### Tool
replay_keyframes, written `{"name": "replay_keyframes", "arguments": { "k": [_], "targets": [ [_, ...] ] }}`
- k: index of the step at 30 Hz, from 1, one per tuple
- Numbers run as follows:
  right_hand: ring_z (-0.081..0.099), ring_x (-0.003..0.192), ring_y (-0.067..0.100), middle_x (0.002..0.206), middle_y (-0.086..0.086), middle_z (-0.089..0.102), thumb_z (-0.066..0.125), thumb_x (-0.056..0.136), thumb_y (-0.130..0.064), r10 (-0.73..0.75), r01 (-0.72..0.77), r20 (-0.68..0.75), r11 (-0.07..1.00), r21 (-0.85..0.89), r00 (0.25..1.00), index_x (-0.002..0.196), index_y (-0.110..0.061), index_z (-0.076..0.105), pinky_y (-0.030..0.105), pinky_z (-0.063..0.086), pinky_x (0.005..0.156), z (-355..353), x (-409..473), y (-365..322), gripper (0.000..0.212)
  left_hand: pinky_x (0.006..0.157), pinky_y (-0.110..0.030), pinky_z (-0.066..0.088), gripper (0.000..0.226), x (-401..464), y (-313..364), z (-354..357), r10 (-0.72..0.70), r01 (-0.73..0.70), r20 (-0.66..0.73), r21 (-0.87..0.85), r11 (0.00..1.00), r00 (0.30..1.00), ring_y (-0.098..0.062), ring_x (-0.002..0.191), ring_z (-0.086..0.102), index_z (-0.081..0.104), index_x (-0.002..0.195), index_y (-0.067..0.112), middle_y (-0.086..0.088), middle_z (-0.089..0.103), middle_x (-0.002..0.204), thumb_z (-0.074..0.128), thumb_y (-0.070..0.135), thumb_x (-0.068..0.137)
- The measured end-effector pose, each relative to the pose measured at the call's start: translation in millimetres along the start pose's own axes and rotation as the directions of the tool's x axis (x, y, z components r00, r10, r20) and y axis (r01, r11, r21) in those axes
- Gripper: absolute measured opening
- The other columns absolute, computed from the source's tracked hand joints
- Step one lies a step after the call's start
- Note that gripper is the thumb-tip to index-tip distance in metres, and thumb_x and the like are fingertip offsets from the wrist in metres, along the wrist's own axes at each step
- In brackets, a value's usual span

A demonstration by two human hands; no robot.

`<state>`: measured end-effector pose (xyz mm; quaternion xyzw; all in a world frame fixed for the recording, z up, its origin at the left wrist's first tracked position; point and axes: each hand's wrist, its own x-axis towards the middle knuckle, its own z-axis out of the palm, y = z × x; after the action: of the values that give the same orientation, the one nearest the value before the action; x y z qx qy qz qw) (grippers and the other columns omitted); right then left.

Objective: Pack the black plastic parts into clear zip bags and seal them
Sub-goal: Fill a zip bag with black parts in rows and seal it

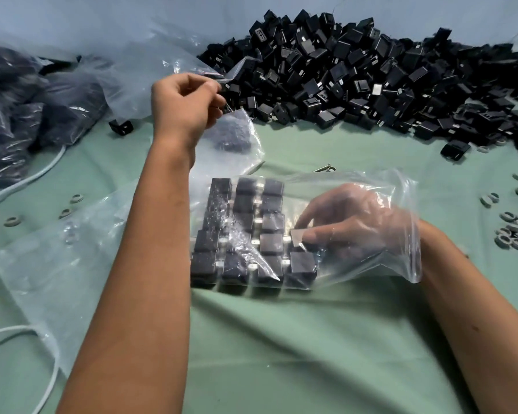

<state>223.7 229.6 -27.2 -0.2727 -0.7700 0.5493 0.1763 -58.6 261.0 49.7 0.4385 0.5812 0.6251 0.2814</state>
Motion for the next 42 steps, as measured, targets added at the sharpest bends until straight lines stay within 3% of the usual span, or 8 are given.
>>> {"name": "replay_keyframes", "arguments": {
  "k": [4, 14, 18, 22, 29, 33, 39, 42],
  "targets": [
    [0.071, 0.082, 0.044, 0.096, 0.02, 0.075, 0.077, 0.095, -0.03, 0.039, -0.041, 0.016, 0.99, 0.132, 0.999, 0.107, -0.006, 0.076, 0.064, 0.053, 0.074, -5, -2, 9, 0.028, 0.055, -0.023, 0.046, 0.016, 3, -2, -3, -0.064, 0.058, -0.105, -0.066, 0.996, 0.992, -0.013, 0.053, 0.058, 0.069, 0.079, 0.014, 0.0, 0.069, 0.062, 0.062, 0.006, 0.091],
    [0.073, 0.084, 0.044, 0.098, 0.019, 0.076, 0.074, 0.097, -0.031, 0.01, -0.018, 0.066, 0.992, 0.121, 0.998, 0.109, -0.009, 0.076, 0.073, 0.055, 0.073, -3, 8, 24, 0.025, 0.052, -0.021, 0.048, 0.016, 1, -7, 8, -0.01, 0.012, -0.061, 0.043, 0.999, 0.998, -0.011, 0.053, 0.06, 0.07, 0.079, 0.012, -0.006, 0.07, 0.069, 0.062, 0.006, 0.092],
    [0.059, 0.094, 0.068, 0.103, 0.037, 0.066, 0.08, 0.083, -0.056, 0.128, -0.105, -0.135, 0.98, 0.167, 0.982, 0.103, -0.02, 0.08, 0.088, 0.04, 0.085, 3, 9, 21, 0.041, 0.054, -0.021, 0.049, 0.02, 2, -17, 8, -0.02, 0.023, -0.024, 0.142, 0.99, 1.0, -0.01, 0.055, 0.063, 0.07, 0.076, 0.014, -0.006, 0.072, 0.071, 0.06, 0.005, 0.091],
    [0.065, 0.092, 0.062, 0.101, 0.028, 0.073, 0.065, 0.081, -0.073, 0.124, -0.126, -0.167, 0.992, -0.006, 0.978, 0.108, -0.033, 0.08, 0.076, 0.051, 0.08, 14, 8, 4, 0.05, 0.06, -0.025, 0.052, 0.017, 0, -25, 12, -0.026, 0.02, 0.023, 0.242, 0.97, 0.999, -0.01, 0.059, 0.066, 0.072, 0.08, 0.013, -0.003, 0.074, 0.072, 0.06, 0.008, 0.091],
    [0.059, 0.101, 0.069, 0.103, 0.056, 0.053, 0.071, 0.094, -0.034, 0.169, -0.108, -0.197, 0.951, 0.288, 0.966, 0.104, -0.012, 0.079, 0.083, 0.042, 0.09, 14, 4, -2, 0.025, 0.057, -0.019, 0.051, 0.016, 0, -24, 14, -0.002, -0.003, 0.021, 0.237, 0.972, 1.0, -0.005, 0.057, 0.066, 0.073, 0.081, 0.012, 0.0, 0.072, 0.069, 0.061, 0.008, 0.091],
    [0.055, 0.072, 0.065, 0.082, 0.032, 0.068, 0.065, 0.099, -0.038, 0.151, -0.115, -0.201, 0.977, 0.18, 0.968, 0.103, -0.035, 0.08, 0.068, 0.052, 0.053, 19, 11, -4, 0.017, 0.058, -0.021, 0.051, 0.016, 0, -23, 13, 0.0, -0.005, 0.021, 0.239, 0.971, 1.0, -0.006, 0.058, 0.066, 0.073, 0.081, 0.012, 0.0, 0.073, 0.069, 0.061, 0.008, 0.091],
    [0.046, 0.074, 0.075, 0.071, 0.041, 0.057, 0.054, 0.101, -0.011, 0.155, -0.046, -0.332, 0.948, 0.314, 0.93, 0.101, -0.011, 0.08, 0.092, 0.03, 0.076, 21, 11, -2, 0.025, 0.059, -0.021, 0.052, 0.016, -2, -22, 15, 0.0, -0.009, 0.038, 0.242, 0.97, 0.999, -0.007, 0.059, 0.067, 0.072, 0.081, 0.014, 0.0, 0.073, 0.07, 0.061, 0.008, 0.091],
    [0.063, 0.076, 0.053, 0.056, 0.011, 0.061, 0.045, 0.105, 0.002, 0.141, 0.016, -0.472, 0.95, 0.313, 0.871, 0.115, 0.019, 0.063, 0.071, 0.049, 0.09, 26, 15, -4, 0.027, 0.058, -0.022, 0.052, 0.015, 0, -23, 10, -0.03, 0.021, 0.033, 0.255, 0.967, 0.999, -0.01, 0.059, 0.067, 0.073, 0.083, 0.011, -0.002, 0.074, 0.072, 0.061, 0.008, 0.091]
  ]
}}
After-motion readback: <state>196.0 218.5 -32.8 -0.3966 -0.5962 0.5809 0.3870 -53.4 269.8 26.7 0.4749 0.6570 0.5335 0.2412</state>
